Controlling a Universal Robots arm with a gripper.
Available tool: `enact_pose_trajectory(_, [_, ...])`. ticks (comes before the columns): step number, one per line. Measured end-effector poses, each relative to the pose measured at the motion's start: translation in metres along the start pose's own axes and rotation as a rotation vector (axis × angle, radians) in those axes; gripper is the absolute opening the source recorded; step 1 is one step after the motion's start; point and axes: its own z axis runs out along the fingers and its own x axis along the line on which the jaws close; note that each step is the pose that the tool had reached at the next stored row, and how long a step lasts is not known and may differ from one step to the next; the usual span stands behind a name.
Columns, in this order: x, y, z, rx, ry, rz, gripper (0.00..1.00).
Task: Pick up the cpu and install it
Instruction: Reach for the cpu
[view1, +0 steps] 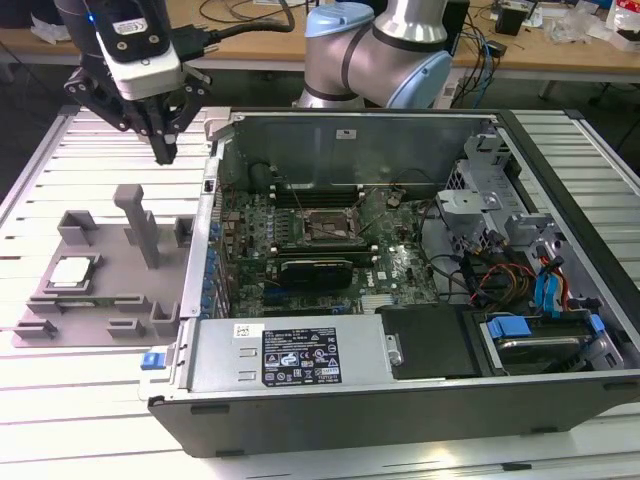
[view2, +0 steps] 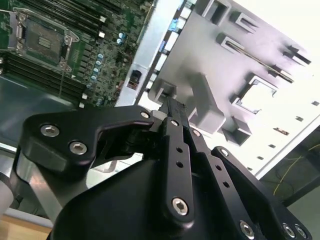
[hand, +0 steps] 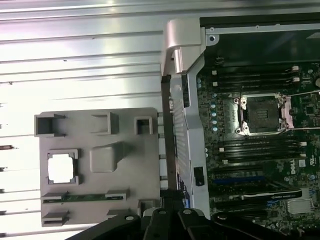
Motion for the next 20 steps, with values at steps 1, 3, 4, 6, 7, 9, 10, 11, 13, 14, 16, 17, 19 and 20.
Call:
enact_pose_trajectory(1, [0.0034, -0.0002, 0.0000, 0.0000, 0.0000, 0.000, 0.11])
enact_pose_trajectory(3, [0.0127, -0.0006, -0.0001, -0.0001, -0.0002, 0.000, 0.11])
enact_pose_trajectory(4, [0.0153, -0.0007, -0.0001, 0.0000, -0.0002, 0.000, 0.11])
enact_pose_trajectory(6, [0.0224, -0.0011, -0.0002, 0.0000, -0.0002, 0.000, 0.11])
enact_pose_trajectory(7, [0.0251, -0.0013, -0.0002, 0.0000, -0.0002, 0.000, 0.11])
enact_pose_trajectory(9, [0.0305, -0.0015, -0.0003, -0.0001, -0.0003, 0.000, 0.11])
enact_pose_trajectory(10, [0.0320, -0.0016, -0.0003, 0.0000, -0.0003, 0.000, 0.11])
enact_pose_trajectory(11, [0.0328, -0.0017, -0.0003, 0.0000, -0.0003, 0.000, 0.11])
enact_pose_trajectory(13, [0.0343, -0.0018, -0.0003, 0.0000, -0.0002, 0.000, 0.11])
enact_pose_trajectory(14, [0.0358, -0.0019, -0.0004, 0.0000, -0.0002, 0.000, 0.11])
enact_pose_trajectory(16, [0.0392, -0.0021, -0.0003, 0.0000, -0.0004, 0.000, 0.11])
enact_pose_trajectory(17, [0.0406, -0.0022, -0.0004, 0.0000, -0.0003, 0.000, 0.11])
enact_pose_trajectory(19, [0.0454, -0.0025, -0.0004, 0.0000, -0.0003, 0.000, 0.11])
enact_pose_trajectory(20, [0.0485, -0.0027, -0.0004, 0.0000, -0.0004, 0.000, 0.11])
